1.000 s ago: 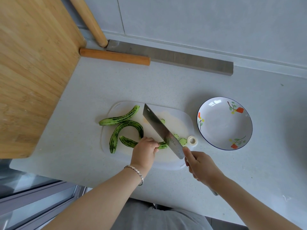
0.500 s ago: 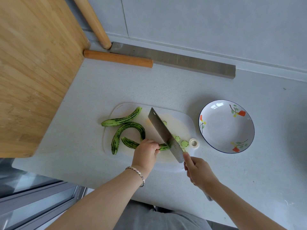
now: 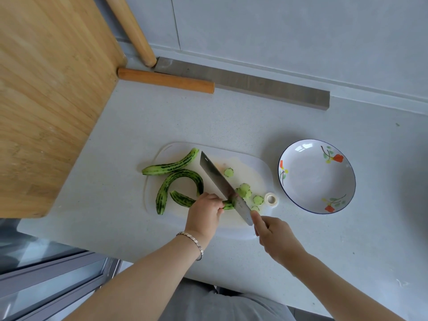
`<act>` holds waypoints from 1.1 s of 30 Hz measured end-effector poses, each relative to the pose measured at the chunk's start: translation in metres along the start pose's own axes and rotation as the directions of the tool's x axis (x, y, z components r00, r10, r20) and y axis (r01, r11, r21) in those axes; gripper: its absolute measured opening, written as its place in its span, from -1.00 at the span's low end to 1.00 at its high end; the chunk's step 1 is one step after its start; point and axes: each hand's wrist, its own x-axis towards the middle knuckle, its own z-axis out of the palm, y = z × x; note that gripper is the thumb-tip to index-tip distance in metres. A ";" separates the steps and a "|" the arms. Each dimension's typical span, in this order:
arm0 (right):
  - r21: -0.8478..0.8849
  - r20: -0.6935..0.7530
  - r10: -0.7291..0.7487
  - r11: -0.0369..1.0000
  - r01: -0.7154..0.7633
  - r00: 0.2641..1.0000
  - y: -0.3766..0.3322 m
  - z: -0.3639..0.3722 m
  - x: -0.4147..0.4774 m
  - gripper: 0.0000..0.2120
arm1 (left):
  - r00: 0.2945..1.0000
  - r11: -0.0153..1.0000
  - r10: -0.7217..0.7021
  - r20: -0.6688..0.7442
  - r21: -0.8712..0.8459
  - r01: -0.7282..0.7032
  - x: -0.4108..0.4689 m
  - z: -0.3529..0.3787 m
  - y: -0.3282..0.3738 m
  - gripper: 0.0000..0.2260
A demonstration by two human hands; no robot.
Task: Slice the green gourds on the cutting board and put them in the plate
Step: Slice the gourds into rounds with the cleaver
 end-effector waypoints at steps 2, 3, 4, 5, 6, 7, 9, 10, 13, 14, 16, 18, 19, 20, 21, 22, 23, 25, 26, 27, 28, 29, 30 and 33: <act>-0.019 -0.015 -0.001 1.000 0.000 1.000 0.001 0.006 0.003 -0.52 | 1.000 1.000 0.003 0.004 -0.009 -0.003 -0.002 0.002 -0.001 -0.80; -0.015 -0.024 0.002 1.000 -0.003 1.000 0.001 0.009 0.003 -0.52 | 1.000 1.000 0.010 0.001 -0.020 -0.010 -0.004 0.002 -0.001 -0.81; 0.004 -0.029 0.009 1.000 -0.009 1.000 0.003 0.011 0.004 -0.52 | 1.000 0.999 0.024 -0.007 -0.030 -0.024 -0.005 0.001 -0.003 -0.82; 0.038 -0.030 0.018 0.999 -0.017 0.999 0.004 0.013 0.005 -0.52 | 0.999 0.999 0.041 -0.018 -0.029 -0.041 -0.005 0.000 -0.004 -0.83; 0.084 -0.025 0.031 0.996 -0.029 0.999 0.006 0.014 0.006 -0.52 | 0.998 0.998 0.058 -0.024 -0.020 -0.059 -0.005 -0.001 -0.005 -0.83; 0.136 -0.018 0.049 0.990 -0.046 0.999 0.007 0.015 0.006 -0.52 | 0.997 0.998 0.068 -0.027 -0.010 -0.069 -0.005 -0.002 -0.006 -0.82; 0.240 -0.008 0.092 0.967 -0.087 0.996 0.008 0.013 0.008 -0.51 | 0.998 0.998 0.056 -0.031 -0.002 -0.056 -0.006 -0.001 -0.008 -0.81; 0.283 -0.008 0.112 0.953 -0.105 0.994 0.007 0.011 0.008 -0.51 | 0.999 0.999 0.032 -0.024 -0.013 -0.032 -0.006 -0.002 -0.007 -0.81; 0.324 -0.026 0.131 0.939 -0.116 0.991 0.001 -0.002 0.010 -0.51 | 0.995 0.992 -0.100 0.029 -0.080 0.102 -0.005 -0.001 -0.003 -0.84; 0.303 -0.036 0.117 0.948 -0.101 0.992 -0.001 -0.008 0.009 -0.50 | 0.989 0.985 -0.140 0.045 -0.094 0.144 -0.005 -0.002 -0.003 -0.83; 0.200 -0.077 0.055 0.979 -0.038 0.996 -0.006 -0.021 0.007 -0.49 | 0.992 0.988 -0.120 0.033 -0.088 0.123 -0.002 -0.010 -0.003 -0.84; 0.004 -0.134 -0.045 0.999 0.046 0.990 -0.012 -0.031 0.003 -0.47 | 0.993 0.999 0.013 -0.120 -0.030 -0.017 -0.001 -0.022 -0.003 -0.90; -0.076 -0.164 -0.090 0.994 0.079 0.982 -0.014 -0.037 0.000 -0.48 | 0.966 0.997 0.081 -0.244 0.012 -0.080 0.000 -0.030 -0.002 -0.89; -0.142 -0.189 -0.130 0.984 0.104 0.973 -0.016 -0.042 -0.002 -0.49 | 0.926 0.992 0.124 -0.357 0.030 -0.121 0.000 -0.039 0.001 -0.88; -0.205 -0.199 -0.158 0.972 0.117 0.967 -0.017 -0.046 -0.004 -0.50 | 0.885 0.988 0.145 -0.442 0.019 -0.153 0.002 -0.049 0.005 -0.88; -0.274 -0.193 -0.173 0.955 0.117 0.966 -0.019 -0.049 -0.006 -0.52 | 0.851 0.981 0.166 -0.497 -0.005 -0.195 0.006 -0.060 0.011 -0.89; -0.345 -0.175 -0.180 0.932 0.111 0.968 -0.019 -0.052 -0.006 -0.53 | 0.828 0.969 0.199 -0.523 -0.019 -0.245 0.010 -0.069 0.016 -0.88; -0.478 -0.120 -0.177 0.873 0.100 0.977 -0.019 -0.055 -0.007 -0.56 | 0.854 0.943 0.287 -0.435 -0.029 -0.331 0.027 -0.087 0.026 -0.88; -0.552 -0.090 -0.189 0.827 0.109 0.978 -0.019 -0.056 -0.006 -0.59 | 0.903 0.940 0.312 -0.296 -0.044 -0.339 0.037 -0.095 0.031 -0.83; -0.617 -0.061 -0.211 0.776 0.129 0.976 -0.017 -0.055 -0.004 -0.60 | 0.950 0.951 0.299 -0.086 -0.053 -0.304 0.046 -0.099 0.035 -0.72; -0.664 -0.039 -0.237 0.732 0.152 0.971 -0.017 -0.054 -0.003 -0.60 | 0.957 0.971 0.237 0.168 -0.024 -0.236 0.054 -0.101 0.037 -0.56; -0.697 -0.020 -0.258 0.696 0.172 0.966 -0.017 -0.053 -0.002 -0.59 | 0.908 0.976 0.165 0.386 0.067 -0.205 0.060 -0.097 0.036 -0.41; -0.715 -0.004 -0.277 0.673 0.191 0.961 -0.018 -0.053 -0.002 -0.58 | 0.834 0.956 0.111 0.541 0.170 -0.237 0.064 -0.093 0.034 -0.29; -0.739 0.019 -0.267 0.646 0.193 0.964 -0.020 -0.055 -0.003 -0.57 | 0.686 0.926 0.016 0.727 0.248 -0.284 0.069 -0.076 0.028 -0.19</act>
